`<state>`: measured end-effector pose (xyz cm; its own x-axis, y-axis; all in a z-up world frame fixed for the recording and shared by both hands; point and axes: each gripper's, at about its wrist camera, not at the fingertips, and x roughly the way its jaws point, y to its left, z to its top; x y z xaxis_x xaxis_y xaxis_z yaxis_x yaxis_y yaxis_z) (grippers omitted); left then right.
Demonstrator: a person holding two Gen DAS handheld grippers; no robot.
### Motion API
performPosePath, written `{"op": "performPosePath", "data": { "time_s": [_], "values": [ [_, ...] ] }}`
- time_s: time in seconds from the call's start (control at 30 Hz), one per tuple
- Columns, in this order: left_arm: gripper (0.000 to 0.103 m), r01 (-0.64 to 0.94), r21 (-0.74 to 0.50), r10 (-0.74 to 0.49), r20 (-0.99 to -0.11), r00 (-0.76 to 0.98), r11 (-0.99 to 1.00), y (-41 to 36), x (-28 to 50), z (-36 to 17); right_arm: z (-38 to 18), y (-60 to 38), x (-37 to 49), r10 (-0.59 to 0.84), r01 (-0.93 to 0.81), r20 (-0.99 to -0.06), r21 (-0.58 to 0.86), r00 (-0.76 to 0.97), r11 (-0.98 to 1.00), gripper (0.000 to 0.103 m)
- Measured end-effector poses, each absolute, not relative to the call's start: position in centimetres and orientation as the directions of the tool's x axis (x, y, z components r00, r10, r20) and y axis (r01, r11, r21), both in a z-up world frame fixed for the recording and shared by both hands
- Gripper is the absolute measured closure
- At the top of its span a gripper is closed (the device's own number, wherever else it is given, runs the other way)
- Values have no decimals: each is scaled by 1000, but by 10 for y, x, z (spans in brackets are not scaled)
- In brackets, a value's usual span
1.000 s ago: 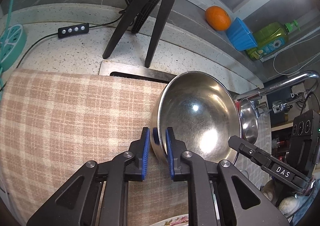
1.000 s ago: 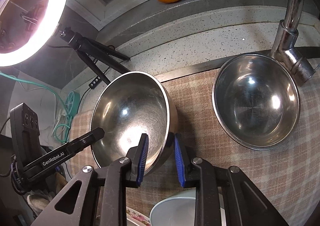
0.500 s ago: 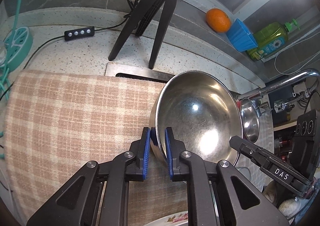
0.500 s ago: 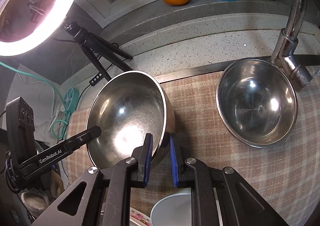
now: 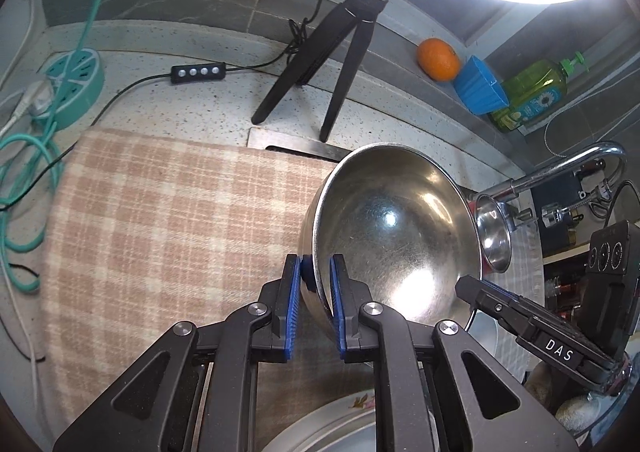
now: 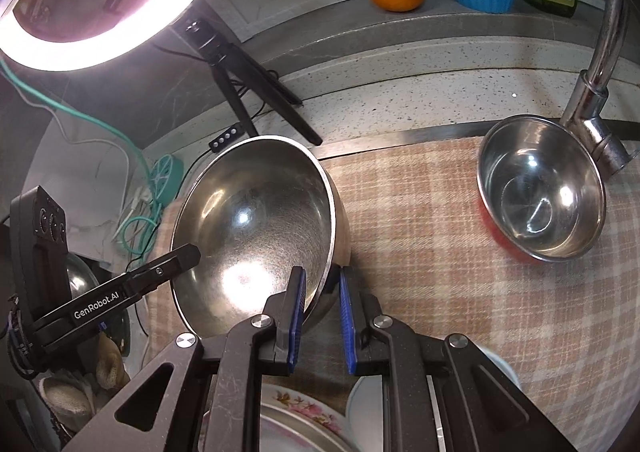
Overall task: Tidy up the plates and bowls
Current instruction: 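Close the right gripper on the steel bowl rim, then lift the steel bowl with the right gripper and carry it beside the plate stack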
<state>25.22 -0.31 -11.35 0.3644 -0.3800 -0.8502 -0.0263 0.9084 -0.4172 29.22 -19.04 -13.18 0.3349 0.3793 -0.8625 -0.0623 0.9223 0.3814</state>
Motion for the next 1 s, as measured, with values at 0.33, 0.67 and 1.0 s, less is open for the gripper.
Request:
{"op": "performPosePath", "data": {
  "time_s": [0.33,0.67,1.0],
  "values": [
    [90,-67,-412,-356,-848,393,909,22,222,-104,-127,-161,275,405,-123,-858,386,315,914,88],
    [90,-131,-398,-315,-856,411,908,58,190,-104,-136,-121,258,431,-185,-863,393,264,901,88],
    [90,-196,-381,-272,-864,424,904,93,155,-108,-148,-81,239,453,-246,-867,402,207,882,88]
  ]
}}
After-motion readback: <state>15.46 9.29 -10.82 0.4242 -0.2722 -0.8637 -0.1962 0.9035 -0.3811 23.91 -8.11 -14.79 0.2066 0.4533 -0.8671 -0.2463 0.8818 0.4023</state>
